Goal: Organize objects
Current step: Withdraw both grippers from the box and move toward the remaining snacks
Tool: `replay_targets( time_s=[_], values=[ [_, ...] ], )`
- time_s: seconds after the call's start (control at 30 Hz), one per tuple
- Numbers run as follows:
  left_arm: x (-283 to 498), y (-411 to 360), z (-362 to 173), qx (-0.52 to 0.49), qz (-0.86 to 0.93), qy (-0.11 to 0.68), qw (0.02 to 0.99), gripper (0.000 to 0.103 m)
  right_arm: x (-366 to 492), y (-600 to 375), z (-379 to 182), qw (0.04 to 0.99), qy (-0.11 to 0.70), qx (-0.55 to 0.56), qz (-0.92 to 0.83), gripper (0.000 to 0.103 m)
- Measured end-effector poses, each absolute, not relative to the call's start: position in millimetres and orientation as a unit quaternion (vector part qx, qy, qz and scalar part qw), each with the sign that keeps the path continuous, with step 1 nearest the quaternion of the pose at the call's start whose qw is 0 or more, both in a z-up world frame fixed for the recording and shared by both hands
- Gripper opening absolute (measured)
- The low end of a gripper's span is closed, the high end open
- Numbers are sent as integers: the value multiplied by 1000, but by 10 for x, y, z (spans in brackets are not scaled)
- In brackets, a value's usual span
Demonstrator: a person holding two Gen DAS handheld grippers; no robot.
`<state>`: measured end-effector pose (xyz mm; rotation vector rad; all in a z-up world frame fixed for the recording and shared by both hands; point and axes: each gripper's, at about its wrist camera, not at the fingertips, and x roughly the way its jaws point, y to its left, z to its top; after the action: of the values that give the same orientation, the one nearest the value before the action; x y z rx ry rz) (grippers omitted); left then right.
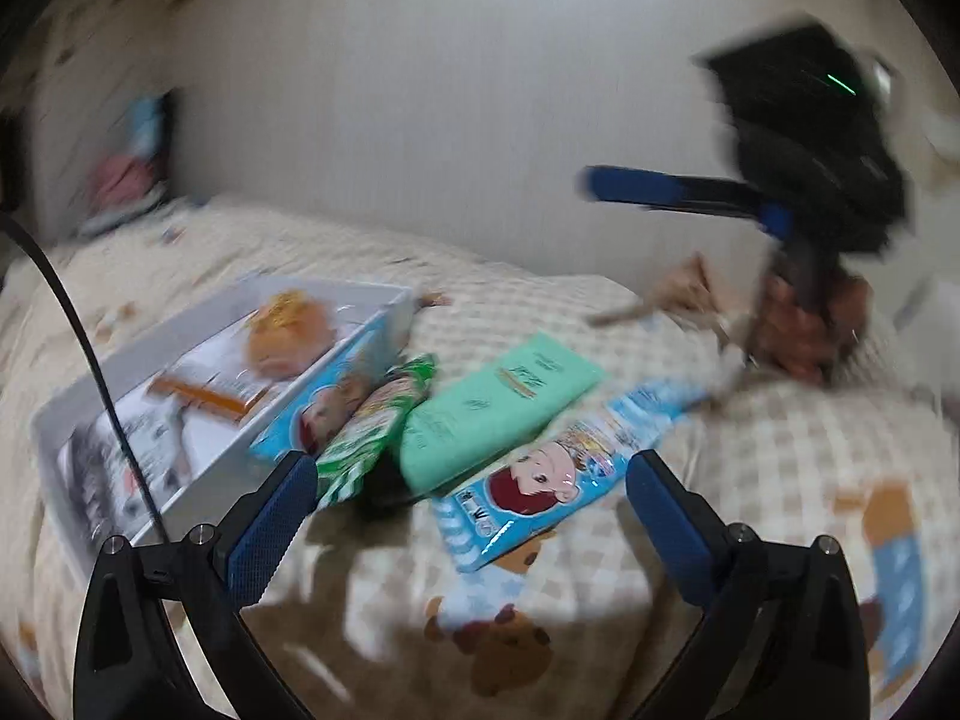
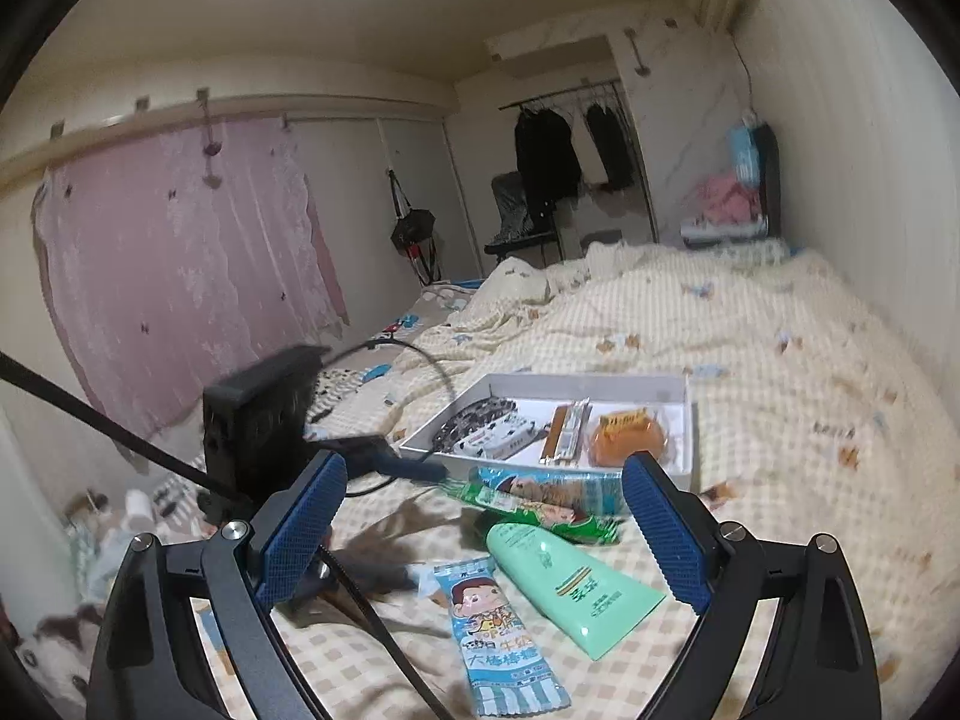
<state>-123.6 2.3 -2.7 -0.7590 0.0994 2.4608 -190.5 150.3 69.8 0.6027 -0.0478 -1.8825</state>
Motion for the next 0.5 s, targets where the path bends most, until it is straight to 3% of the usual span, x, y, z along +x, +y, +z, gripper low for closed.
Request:
replay_targets(
  time_s=[0.1,0.23,0.5],
  values=[
    [-1241,0,-60,-260,920,41,290,103,-2082,1571,605,524,-57,292,-798,94],
    [-1252,-27,-84,-259,921,51,287,94,-2165,1666,609,513,-88,303,-798,94],
    [-1147,-81,-123,-269,917,85,282,74,-2124,1562,628,514,-61,304,-799,94]
  ],
)
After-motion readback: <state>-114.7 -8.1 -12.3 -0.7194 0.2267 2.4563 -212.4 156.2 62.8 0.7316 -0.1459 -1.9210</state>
